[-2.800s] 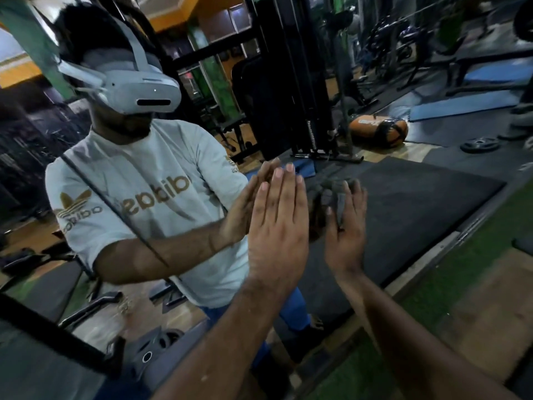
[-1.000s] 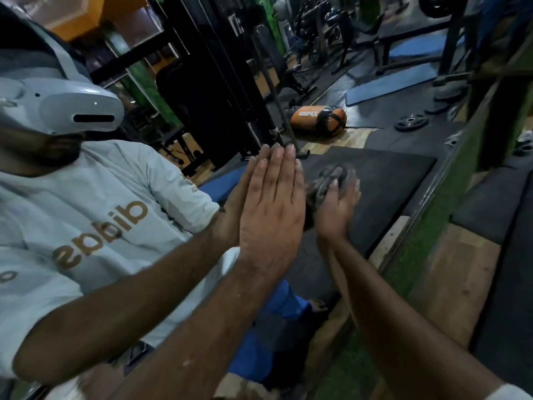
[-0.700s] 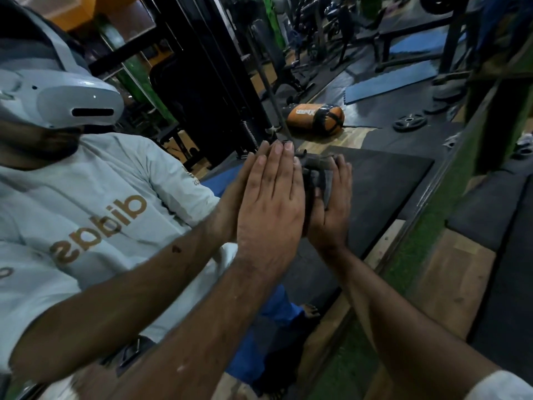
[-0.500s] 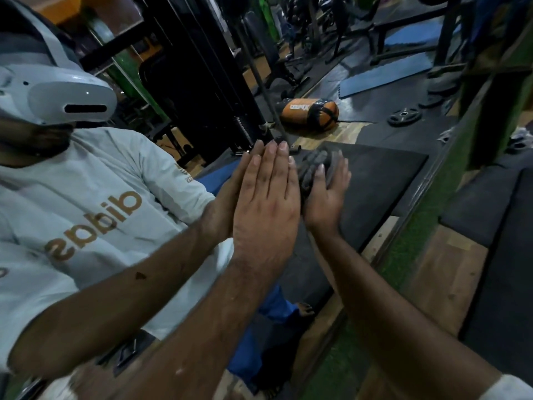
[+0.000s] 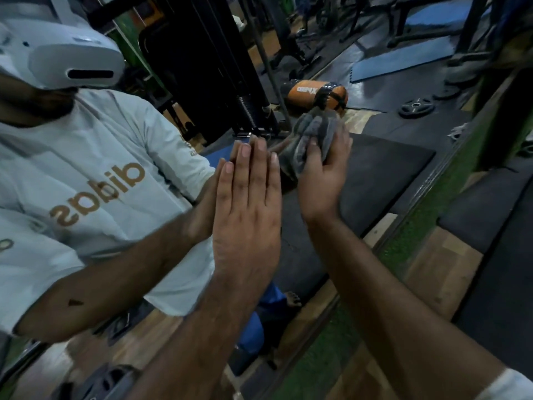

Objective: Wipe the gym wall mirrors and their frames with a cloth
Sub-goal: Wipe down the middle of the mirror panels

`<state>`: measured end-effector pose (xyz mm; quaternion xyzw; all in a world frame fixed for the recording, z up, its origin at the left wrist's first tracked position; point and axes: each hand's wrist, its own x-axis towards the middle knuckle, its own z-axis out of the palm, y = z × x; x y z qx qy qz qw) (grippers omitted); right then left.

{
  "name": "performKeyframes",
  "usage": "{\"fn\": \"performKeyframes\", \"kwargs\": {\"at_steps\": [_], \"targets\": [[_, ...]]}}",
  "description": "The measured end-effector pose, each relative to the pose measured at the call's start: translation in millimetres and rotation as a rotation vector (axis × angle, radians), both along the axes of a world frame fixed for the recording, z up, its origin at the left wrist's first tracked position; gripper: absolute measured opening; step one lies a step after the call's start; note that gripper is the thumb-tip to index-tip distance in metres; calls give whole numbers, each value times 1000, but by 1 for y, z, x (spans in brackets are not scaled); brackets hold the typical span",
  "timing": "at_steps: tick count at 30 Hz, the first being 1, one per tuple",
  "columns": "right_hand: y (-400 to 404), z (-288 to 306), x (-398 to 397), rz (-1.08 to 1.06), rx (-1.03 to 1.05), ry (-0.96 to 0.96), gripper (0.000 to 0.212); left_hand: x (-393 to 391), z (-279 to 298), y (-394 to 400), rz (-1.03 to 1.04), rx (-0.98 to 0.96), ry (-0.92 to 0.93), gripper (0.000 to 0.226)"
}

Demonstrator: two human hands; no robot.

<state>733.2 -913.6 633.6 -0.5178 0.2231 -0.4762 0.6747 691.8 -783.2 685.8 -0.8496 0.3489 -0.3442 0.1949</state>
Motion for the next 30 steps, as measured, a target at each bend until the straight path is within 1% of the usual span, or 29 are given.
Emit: {"fn": "performKeyframes", "kwargs": {"at_steps": [2, 3, 4, 5, 7, 8, 9, 10, 11, 12, 14, 15, 16, 17, 18, 20, 21, 22, 23, 24, 26, 27, 29, 30], "targets": [[12, -23, -10, -37, -171, 30, 59, 1, 0, -1, 1, -26, -5, 90], [18, -44, -13, -51, -269, 41, 57, 2, -1, -1, -3, -40, -9, 91], [21, -63, -14, -64, -314, 69, 56, 4, -2, -2, -11, -51, -15, 92], [19, -73, -13, -63, -233, 87, 55, 5, -3, -2, -19, -56, -19, 93], [5, -70, -2, -26, 132, 132, 60, 8, -4, -4, -34, -72, -17, 93], [-5, -61, 1, -7, 256, 149, 67, 8, -5, -6, -49, -99, -15, 90], [-13, -50, 3, 22, 294, 129, 73, 6, -7, -7, -67, -140, -22, 85], [-19, -38, 3, 58, 233, 100, 76, 3, -10, -9, -87, -175, -36, 79], [-22, -26, -1, 81, 94, 52, 73, 0, -13, -12, -112, -191, -51, 71], [-24, -18, -5, 91, -89, -23, 67, -1, -15, -16, -134, -185, -58, 64], [-26, -17, -10, 47, -402, -120, 58, 0, -19, -21, -155, -162, -52, 58], [-27, -25, -11, 34, -493, -120, 56, 1, -19, -22, -158, -168, -38, 57], [-26, -39, -10, 24, -520, -85, 56, 2, -19, -23, -155, -182, -30, 58], [-27, -56, -8, 14, -462, -41, 57, 2, -19, -23, -151, -197, -35, 60], [-29, -72, -5, 24, -312, -8, 59, 2, -19, -25, -151, -202, -41, 61], [-37, -73, 0, 50, 154, 42, 68, 1, -16, -31, -167, -183, -23, 64], [-43, -66, 2, 43, 300, 77, 74, 3, -13, -36, -179, -172, -4, 68], [-50, -57, 7, 38, 332, 100, 78, 5, -11, -44, -190, -169, 13, 71], [-56, -46, 10, 39, 281, 98, 79, 8, -7, -52, -196, -172, 24, 73], [-60, -35, 11, 48, 180, 56, 75, 10, -4, -61, -198, -176, 26, 72], [-69, -22, 7, 65, -87, -37, 64, 15, 2, -79, -194, -159, 10, 69], [-77, -25, 5, 59, -220, -35, 61, 18, 4, -88, -194, -128, 11, 69], [-93, -43, 2, 16, -486, 62, 61, 22, 6, -104, -186, -55, 32, 69], [-98, -57, 1, -4, -584, 114, 64, 23, 5, -111, -173, -34, 35, 70]]}}
